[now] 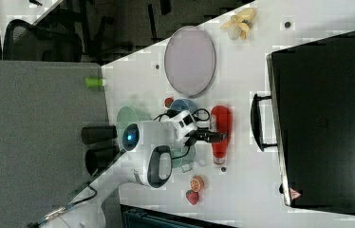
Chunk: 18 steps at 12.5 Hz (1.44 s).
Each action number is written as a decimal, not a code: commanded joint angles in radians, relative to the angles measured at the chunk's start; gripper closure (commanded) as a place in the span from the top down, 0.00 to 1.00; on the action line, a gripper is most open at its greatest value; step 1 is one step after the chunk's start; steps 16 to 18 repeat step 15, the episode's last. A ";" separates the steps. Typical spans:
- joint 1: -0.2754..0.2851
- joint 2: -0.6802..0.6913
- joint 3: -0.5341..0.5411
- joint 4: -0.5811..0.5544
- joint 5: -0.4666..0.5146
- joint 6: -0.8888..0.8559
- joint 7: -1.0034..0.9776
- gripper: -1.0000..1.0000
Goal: Pick ketchup from plate and place it on table.
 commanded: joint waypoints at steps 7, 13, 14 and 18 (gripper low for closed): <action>0.008 -0.344 0.004 0.248 0.003 -0.445 0.452 1.00; 0.017 -0.422 0.004 0.514 -0.001 -0.859 0.621 1.00; 0.017 -0.423 0.001 0.548 -0.003 -0.896 0.633 1.00; 0.015 -0.423 0.000 0.577 -0.014 -0.918 0.656 1.00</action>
